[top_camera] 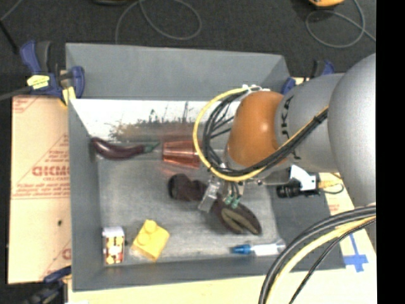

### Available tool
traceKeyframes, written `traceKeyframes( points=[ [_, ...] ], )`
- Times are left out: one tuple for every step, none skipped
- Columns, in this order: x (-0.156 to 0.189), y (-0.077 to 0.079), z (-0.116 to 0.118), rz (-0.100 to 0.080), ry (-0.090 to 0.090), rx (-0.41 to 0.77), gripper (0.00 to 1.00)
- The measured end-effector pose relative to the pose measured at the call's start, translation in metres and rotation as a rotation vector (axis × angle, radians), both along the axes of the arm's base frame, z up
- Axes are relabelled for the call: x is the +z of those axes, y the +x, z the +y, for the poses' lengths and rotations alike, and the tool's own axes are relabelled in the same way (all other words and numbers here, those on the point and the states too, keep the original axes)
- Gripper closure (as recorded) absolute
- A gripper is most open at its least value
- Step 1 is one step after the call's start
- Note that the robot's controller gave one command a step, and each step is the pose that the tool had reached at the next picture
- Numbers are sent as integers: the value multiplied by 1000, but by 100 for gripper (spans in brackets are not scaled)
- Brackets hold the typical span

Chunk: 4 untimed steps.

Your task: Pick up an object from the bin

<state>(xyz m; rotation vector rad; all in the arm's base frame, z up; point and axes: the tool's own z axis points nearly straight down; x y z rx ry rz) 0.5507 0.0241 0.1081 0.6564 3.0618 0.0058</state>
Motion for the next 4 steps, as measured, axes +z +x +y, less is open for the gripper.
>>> traceKeyframes(
  points=[
    [17, 0, 0, -2, 0, -1, 100],
    [25, 0, -1, -3, 1, -1, 100],
    [35, -1, -1, 3, 0, 0, 100],
    [49, 0, -1, -1, 1, 1, 100]
  ],
)
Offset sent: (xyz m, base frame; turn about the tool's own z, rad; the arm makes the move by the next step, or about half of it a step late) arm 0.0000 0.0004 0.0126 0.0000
